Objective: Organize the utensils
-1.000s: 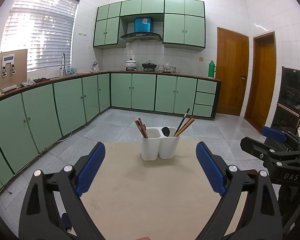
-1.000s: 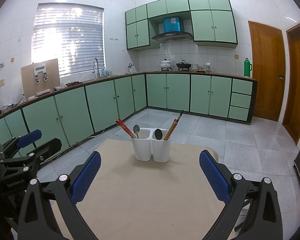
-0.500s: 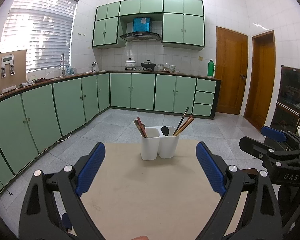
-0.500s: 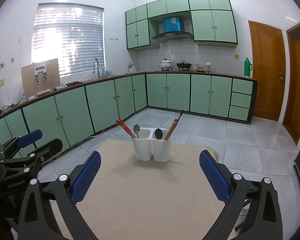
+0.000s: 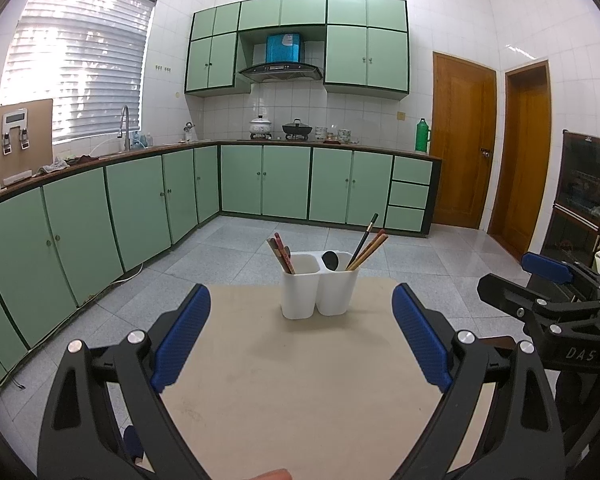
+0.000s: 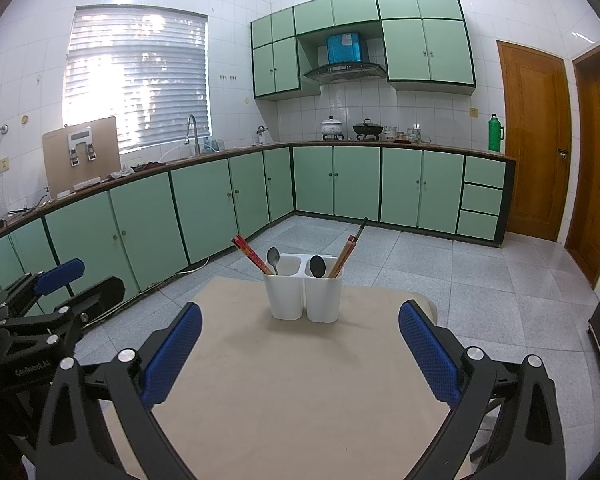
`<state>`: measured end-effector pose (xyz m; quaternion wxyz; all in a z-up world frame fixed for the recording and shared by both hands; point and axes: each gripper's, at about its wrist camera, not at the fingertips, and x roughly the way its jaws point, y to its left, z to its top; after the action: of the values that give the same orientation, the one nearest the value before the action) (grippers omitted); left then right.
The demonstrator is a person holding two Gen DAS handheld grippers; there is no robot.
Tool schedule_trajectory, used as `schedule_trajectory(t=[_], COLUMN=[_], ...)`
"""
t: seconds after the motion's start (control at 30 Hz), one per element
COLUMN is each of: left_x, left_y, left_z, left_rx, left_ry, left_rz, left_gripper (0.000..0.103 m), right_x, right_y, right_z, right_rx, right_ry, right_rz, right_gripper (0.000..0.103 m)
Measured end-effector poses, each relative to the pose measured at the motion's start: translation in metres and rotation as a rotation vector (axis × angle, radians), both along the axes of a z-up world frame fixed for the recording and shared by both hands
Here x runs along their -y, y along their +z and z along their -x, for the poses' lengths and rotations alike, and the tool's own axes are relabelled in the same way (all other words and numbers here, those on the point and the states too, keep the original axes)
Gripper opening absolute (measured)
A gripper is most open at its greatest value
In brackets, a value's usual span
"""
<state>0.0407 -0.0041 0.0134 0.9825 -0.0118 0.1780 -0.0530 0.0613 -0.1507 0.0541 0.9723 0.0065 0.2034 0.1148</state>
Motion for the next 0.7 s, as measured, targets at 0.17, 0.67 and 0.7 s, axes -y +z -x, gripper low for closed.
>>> schedule_trajectory(t=[0.17, 0.67, 0.7], left_x=[0.0000, 0.0009, 0.0010], left_y=[-0.0001, -0.0001, 0.0000], left_z=[0.0000, 0.0018, 0.0019], left_rx=[-0.002, -0.006, -0.006], left_ry=[0.000, -0.006, -0.006], left_rz=[0.002, 0.000, 0.002], left_gripper=[0.089, 0.089, 0.089], right_x=[-0.0006, -0.0028, -0.0023], right_y=[-0.0005, -0.0038, -0.0034], right_z=[0.0000, -0.0003, -0.0002], right_rx=[0.000, -0.002, -0.002], right_ry=[0.000, 0.000, 0.000], right_rz=[0.000, 0.003, 0.002], right_gripper=[0.097, 0.097, 0.097])
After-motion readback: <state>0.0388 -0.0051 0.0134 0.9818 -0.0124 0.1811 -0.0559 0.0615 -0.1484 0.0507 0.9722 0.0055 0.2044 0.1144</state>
